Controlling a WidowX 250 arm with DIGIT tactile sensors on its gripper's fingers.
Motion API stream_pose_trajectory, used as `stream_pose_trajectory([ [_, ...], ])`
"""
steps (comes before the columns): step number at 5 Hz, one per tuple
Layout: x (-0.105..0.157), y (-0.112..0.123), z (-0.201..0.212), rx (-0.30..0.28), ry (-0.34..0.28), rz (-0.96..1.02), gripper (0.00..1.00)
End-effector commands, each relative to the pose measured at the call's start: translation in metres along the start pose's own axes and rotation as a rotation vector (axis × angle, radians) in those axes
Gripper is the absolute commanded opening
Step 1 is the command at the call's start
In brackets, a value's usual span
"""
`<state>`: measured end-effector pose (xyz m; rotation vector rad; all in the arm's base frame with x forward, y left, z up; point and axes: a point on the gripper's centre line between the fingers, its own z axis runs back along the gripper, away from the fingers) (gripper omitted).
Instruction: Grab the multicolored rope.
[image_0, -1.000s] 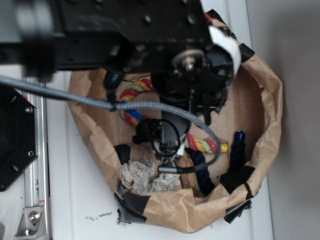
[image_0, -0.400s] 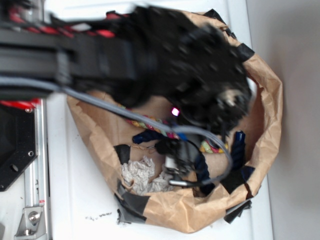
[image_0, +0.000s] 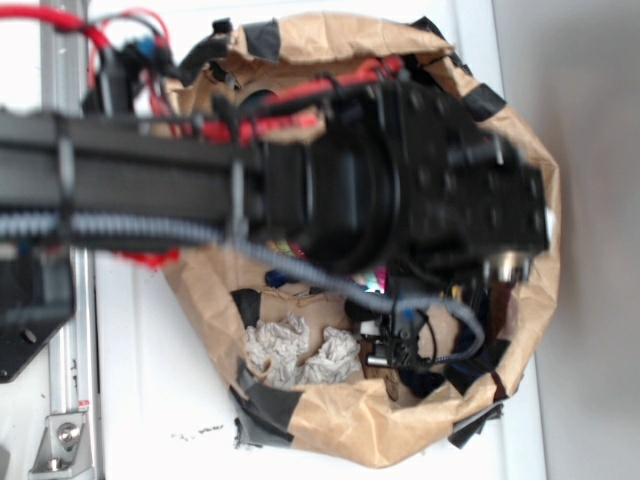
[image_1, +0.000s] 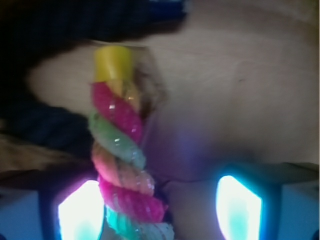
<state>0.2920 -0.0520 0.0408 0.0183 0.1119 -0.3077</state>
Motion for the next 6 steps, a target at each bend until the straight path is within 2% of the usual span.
stream_pose_trajectory([
  [1, 0.013, -0.031, 0.000, 0.059, 0.078, -0.017, 0.00],
  [2, -0.003, -0.054, -0.012, -0.028, 0.115, -0.017, 0.00],
  [3, -0.013, -0.062, -0.006, -0.026, 0.082, -0.032, 0.00],
  [4, -0.011, -0.036, 0.038, -0.046, -0.085, 0.064, 0.00],
  [5, -0.018, 0.004, 0.087, -0.045, -0.270, 0.192, 0.00],
  [6, -0.023, 0.018, 0.130, 0.000, -0.285, 0.267, 0.00],
])
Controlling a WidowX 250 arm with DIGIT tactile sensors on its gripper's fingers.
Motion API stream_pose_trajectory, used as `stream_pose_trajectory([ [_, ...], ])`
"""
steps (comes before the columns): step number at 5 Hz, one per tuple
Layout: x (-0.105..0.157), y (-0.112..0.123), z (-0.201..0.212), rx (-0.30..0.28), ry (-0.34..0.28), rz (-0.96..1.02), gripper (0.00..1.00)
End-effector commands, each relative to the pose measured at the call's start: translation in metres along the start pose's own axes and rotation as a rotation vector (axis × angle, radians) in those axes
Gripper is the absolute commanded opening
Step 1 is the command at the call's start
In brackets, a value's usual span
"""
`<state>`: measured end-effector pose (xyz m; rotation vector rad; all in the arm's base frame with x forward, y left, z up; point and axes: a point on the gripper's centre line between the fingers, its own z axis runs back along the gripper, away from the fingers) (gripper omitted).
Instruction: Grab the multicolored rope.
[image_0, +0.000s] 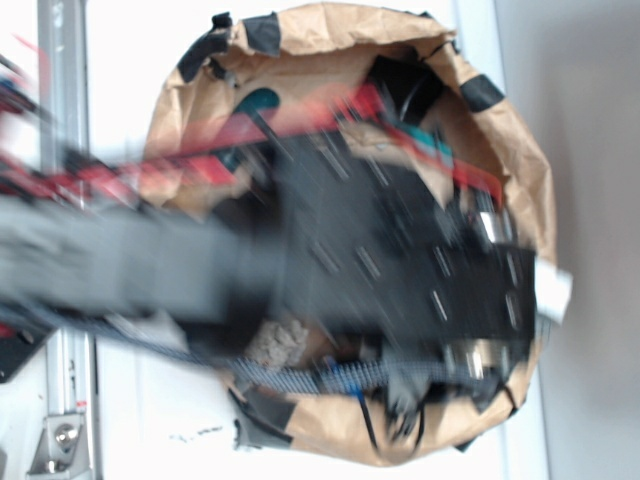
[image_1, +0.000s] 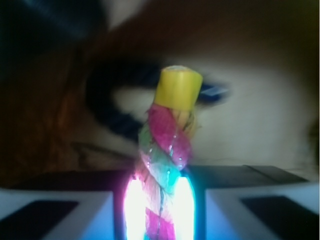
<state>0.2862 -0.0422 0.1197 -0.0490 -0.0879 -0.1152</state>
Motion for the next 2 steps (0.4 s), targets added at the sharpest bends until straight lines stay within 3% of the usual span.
stream_pose_trajectory([
  [1, 0.003, 0.017, 0.077, 0.038, -0.147, 0.113, 0.00],
  [2, 0.001, 0.019, 0.090, 0.039, -0.183, 0.132, 0.00],
])
